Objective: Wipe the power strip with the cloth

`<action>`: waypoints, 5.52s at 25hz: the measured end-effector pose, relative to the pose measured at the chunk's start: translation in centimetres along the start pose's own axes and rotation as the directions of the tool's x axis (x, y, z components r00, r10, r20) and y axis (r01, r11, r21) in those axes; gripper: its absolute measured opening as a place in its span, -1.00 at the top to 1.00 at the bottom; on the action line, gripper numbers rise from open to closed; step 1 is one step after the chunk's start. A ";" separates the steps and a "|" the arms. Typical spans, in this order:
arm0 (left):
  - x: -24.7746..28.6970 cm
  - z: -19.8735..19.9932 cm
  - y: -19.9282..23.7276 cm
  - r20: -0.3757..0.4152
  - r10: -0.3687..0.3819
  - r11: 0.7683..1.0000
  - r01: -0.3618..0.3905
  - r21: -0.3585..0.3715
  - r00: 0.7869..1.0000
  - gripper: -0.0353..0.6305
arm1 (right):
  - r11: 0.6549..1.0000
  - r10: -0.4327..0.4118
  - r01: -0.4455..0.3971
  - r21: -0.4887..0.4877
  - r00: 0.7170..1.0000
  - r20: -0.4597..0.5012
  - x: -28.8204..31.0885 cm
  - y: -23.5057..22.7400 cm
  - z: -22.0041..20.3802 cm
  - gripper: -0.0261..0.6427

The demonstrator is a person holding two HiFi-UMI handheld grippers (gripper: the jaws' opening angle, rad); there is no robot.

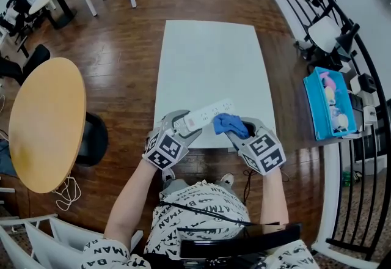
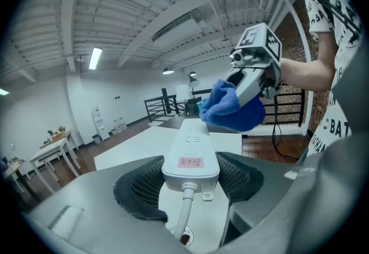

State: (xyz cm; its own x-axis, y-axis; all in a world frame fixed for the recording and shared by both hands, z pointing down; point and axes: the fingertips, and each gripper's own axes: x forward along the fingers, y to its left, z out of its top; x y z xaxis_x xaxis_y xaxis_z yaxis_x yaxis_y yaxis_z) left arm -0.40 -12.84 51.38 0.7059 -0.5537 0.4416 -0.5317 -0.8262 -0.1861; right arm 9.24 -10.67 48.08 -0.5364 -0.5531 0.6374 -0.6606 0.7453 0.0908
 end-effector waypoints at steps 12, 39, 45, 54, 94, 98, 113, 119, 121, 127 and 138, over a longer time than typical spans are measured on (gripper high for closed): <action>-0.9 0.7 0.0 0.033 0.028 0.999 -0.027 -0.031 0.999 0.05 | 0.991 0.123 -0.124 0.058 0.992 0.017 3.8 5.0 -0.4 0.50; -5.0 1.7 -3.8 0.054 -0.085 0.980 0.074 0.184 0.995 0.05 | 0.976 -0.148 0.145 0.165 0.989 0.007 -1.6 -7.6 -3.0 0.50; -4.8 1.6 -4.4 0.050 -0.105 0.973 0.092 0.212 0.993 0.05 | 0.986 -0.106 0.105 0.129 0.994 -0.004 -1.0 -7.0 -2.8 0.50; -4.4 1.8 -3.0 0.053 -0.064 0.978 0.052 0.203 0.997 0.05 | 0.997 -0.029 0.032 0.064 0.998 -0.056 -0.4 -4.8 -4.0 0.50; -2.3 2.7 1.2 0.090 0.081 0.996 -0.084 0.036 0.993 0.05 | 0.980 0.187 -0.189 0.057 0.981 0.044 4.0 5.9 1.3 0.50; -2.5 2.7 0.2 0.087 0.049 0.997 -0.054 0.053 0.995 0.05 | 0.986 0.144 -0.146 0.085 0.989 0.025 3.6 3.8 0.3 0.50; -4.5 2.7 -1.0 0.110 -0.012 0.998 0.005 0.069 0.994 0.05 | 0.989 -0.011 0.018 0.150 0.999 -0.048 0.9 -4.1 -3.8 0.50; -4.8 2.8 -2.8 0.084 -0.082 0.985 0.069 0.157 0.993 0.05 | 0.990 -0.057 0.063 0.129 0.997 -0.056 0.2 -6.1 -3.5 0.50; -4.8 2.8 -2.9 0.083 -0.091 0.984 0.077 0.161 0.992 0.05 | 0.993 -0.061 0.067 0.092 0.996 -0.069 0.3 -6.2 -3.3 0.50; -4.8 3.0 -3.7 0.078 -0.145 0.974 0.128 0.189 0.986 0.05 | 0.997 -0.044 0.048 0.059 0.996 -0.071 0.1 -6.5 -3.1 0.50; -5.0 2.0 -4.2 0.028 -0.192 0.947 0.178 0.268 0.981 0.05 | 1.000 -0.005 0.006 0.028 0.999 -0.035 -1.7 -8.1 -1.8 0.50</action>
State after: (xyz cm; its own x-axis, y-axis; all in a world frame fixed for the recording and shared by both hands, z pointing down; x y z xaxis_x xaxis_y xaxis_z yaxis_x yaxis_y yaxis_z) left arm -0.73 -6.81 48.24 0.8079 -0.3873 0.4441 -0.2526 -0.9085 -0.3328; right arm 16.46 -15.07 47.61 -0.5143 -0.5432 0.6636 -0.6780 0.7314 0.0733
